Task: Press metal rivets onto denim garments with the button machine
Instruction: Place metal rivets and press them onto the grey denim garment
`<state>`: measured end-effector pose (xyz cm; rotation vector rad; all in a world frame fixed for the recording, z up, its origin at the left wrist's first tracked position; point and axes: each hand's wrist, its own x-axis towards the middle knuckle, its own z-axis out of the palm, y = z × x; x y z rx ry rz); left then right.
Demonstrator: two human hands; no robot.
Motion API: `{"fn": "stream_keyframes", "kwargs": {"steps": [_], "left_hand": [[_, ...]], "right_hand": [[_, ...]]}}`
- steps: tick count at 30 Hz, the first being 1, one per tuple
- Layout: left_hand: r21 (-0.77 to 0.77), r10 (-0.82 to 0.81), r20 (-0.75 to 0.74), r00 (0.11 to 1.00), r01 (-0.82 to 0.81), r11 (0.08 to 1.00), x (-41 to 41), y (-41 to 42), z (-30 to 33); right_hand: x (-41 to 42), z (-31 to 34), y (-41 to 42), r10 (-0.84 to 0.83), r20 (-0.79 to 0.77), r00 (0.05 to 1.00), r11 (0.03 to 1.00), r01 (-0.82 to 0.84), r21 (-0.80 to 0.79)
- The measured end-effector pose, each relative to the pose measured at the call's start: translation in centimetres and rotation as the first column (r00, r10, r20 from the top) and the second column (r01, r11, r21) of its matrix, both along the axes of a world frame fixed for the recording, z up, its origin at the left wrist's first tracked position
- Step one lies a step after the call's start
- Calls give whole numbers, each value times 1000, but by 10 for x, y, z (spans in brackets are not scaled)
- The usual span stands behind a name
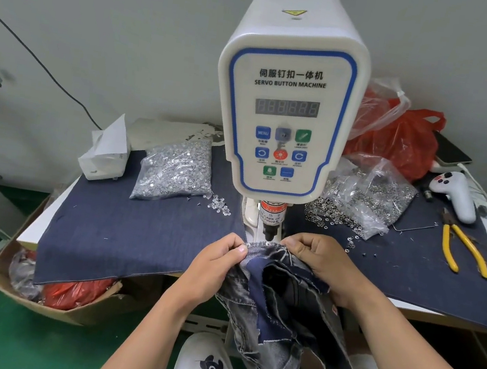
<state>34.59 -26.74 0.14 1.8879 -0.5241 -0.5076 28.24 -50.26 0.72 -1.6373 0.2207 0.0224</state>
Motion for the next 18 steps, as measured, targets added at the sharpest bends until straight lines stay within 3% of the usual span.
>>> {"fn": "stream_keyframes", "kwargs": {"steps": [10,18], "left_hand": [[-80,-23,-70,997,17,997,-5,3,11],[-234,-139,-120,983,108,966,-22,17,17]], "right_hand": [[-6,9,0,97,-9,995,995,-97,25],[-23,33,-2,303,-48,952,941,-306,-143]]}}
